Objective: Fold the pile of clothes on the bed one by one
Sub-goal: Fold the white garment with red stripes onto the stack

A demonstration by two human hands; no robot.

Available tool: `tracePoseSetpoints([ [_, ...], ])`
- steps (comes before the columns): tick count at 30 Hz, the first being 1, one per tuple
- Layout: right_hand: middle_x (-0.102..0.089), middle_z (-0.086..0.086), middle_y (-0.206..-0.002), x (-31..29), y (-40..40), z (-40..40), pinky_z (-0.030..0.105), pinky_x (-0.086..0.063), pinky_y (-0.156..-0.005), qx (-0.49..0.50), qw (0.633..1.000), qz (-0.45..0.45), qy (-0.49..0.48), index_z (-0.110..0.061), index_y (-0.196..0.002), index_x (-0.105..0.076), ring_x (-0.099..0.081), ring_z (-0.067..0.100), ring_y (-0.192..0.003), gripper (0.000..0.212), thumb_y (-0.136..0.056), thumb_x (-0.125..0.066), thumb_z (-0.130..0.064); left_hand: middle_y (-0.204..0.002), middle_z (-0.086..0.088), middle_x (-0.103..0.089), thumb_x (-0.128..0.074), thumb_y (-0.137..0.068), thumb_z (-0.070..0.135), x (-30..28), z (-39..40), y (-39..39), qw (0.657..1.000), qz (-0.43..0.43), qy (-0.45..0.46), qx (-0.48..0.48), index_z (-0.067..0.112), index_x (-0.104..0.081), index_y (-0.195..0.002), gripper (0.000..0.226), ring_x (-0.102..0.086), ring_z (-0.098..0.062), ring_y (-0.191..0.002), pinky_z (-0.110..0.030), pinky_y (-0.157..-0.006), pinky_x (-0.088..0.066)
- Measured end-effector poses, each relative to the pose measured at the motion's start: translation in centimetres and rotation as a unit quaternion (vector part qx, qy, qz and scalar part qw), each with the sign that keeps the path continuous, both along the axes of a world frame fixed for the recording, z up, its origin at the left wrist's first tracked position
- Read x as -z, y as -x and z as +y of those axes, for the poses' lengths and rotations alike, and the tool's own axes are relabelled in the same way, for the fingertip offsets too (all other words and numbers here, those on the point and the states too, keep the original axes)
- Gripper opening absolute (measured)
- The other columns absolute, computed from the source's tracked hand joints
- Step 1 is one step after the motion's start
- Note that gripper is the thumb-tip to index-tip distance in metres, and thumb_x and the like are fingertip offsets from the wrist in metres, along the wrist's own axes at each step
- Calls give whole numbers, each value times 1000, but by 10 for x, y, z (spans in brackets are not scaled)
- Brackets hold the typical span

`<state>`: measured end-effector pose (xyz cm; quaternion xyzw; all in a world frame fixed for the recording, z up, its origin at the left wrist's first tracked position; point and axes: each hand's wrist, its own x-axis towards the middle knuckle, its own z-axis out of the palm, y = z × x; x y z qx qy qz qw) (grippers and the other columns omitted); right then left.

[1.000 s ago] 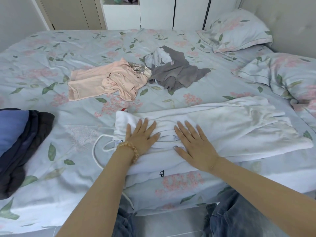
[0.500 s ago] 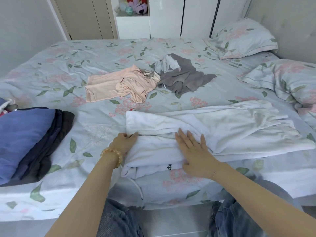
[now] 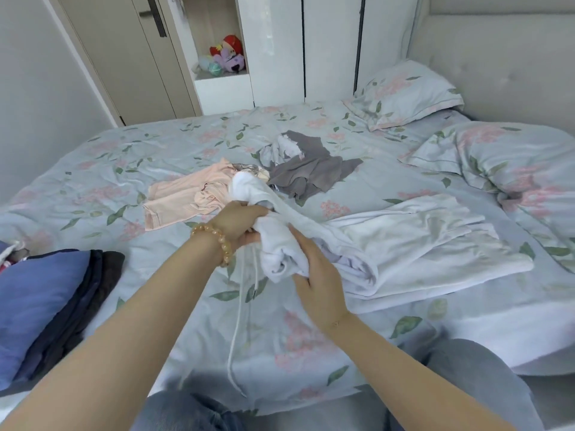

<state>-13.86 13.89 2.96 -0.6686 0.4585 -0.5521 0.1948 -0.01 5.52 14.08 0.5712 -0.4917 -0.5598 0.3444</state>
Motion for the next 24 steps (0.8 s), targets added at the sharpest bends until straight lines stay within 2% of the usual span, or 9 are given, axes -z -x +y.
tracePoseSetpoints([
  [3, -57, -17, -125, -37, 48, -1, 21, -40, -101, -24, 990, -133, -33, -20, -132, -51, -52, 1, -119, 52, -84, -42, -1, -81, -4, -60, -63, -90, 20, -41, -8, 53, 997, -60, 35, 31, 11, -61, -92, 9, -58, -12, -71, -18, -48, -52],
  [6, -66, -7, -105, -67, 104, -1, 24, -50, -86, -5, 966, -246, -77, -19, -122, -58, -59, 1, -96, 32, -94, -47, -9, -77, -2, -61, -67, -86, 27, -74, -18, 122, 988, -98, 98, 74, 14, -65, -90, 13, -59, -11, -67, -18, -50, -50],
  [8, -69, 8, -111, -74, 147, -1, 33, -54, -91, 22, 940, -324, -103, -13, -122, -60, -63, 7, -100, 24, -100, -49, -15, -81, -2, -63, -67, -87, 26, -87, -26, 175, 977, -106, 154, 105, 17, -66, -87, 10, -60, -12, -68, -21, -57, -53],
  [9, -69, 7, -114, -74, 168, -1, 34, -54, -92, 36, 923, -366, -111, -12, -123, -61, -64, 10, -104, 25, -100, -50, -18, -87, -2, -63, -65, -88, 24, -90, -30, 202, 968, -109, 187, 124, 17, -65, -90, 8, -61, -14, -72, -23, -60, -54],
  [12, -71, 2, -114, -56, 233, 0, 32, -55, -87, 110, 845, -508, -125, -11, -122, -62, -67, 16, -107, 28, -98, -56, -25, -122, 0, -51, -64, -89, 26, -83, -46, 272, 901, -184, 338, 202, 21, -62, -115, 27, -59, -17, -98, -30, -87, -52],
  [14, -73, 3, -106, -25, 270, 4, 29, -57, -75, 177, 781, -578, -156, -10, -119, -62, -70, 16, -95, 27, -96, -59, -23, -130, 1, -42, -63, -90, 26, -61, -52, 297, 855, -227, 392, 251, 22, -58, -123, 33, -56, -16, -102, -25, -96, -43],
  [17, -73, 4, -93, 25, 300, 18, 32, -55, -70, 231, 713, -623, -224, -8, -119, -61, -67, 21, -84, 28, -93, -61, -20, -139, -3, -42, -61, -89, 40, 4, -65, 308, 838, -319, 327, 299, 22, -54, -129, 44, -48, -21, -122, -29, -103, -37],
  [20, -70, 11, -110, 47, 304, 23, 38, -53, -81, 240, 711, -623, -221, -7, -121, -60, -66, 29, -99, 31, -91, -62, -17, -149, -5, -38, -52, -92, 50, 81, -70, 289, 808, -441, 206, 332, 25, -43, -140, 54, -36, -26, -136, -33, -112, -28],
  [24, -58, 5, -92, 59, 290, 35, 24, -49, -66, 278, 687, -645, -190, -11, -112, -51, -58, 18, -79, 29, -87, -63, -12, -151, 1, -36, -31, -97, 54, 127, -68, 272, 811, -443, 238, 300, 31, -37, -144, 52, -31, -20, -140, -38, -116, -20],
])
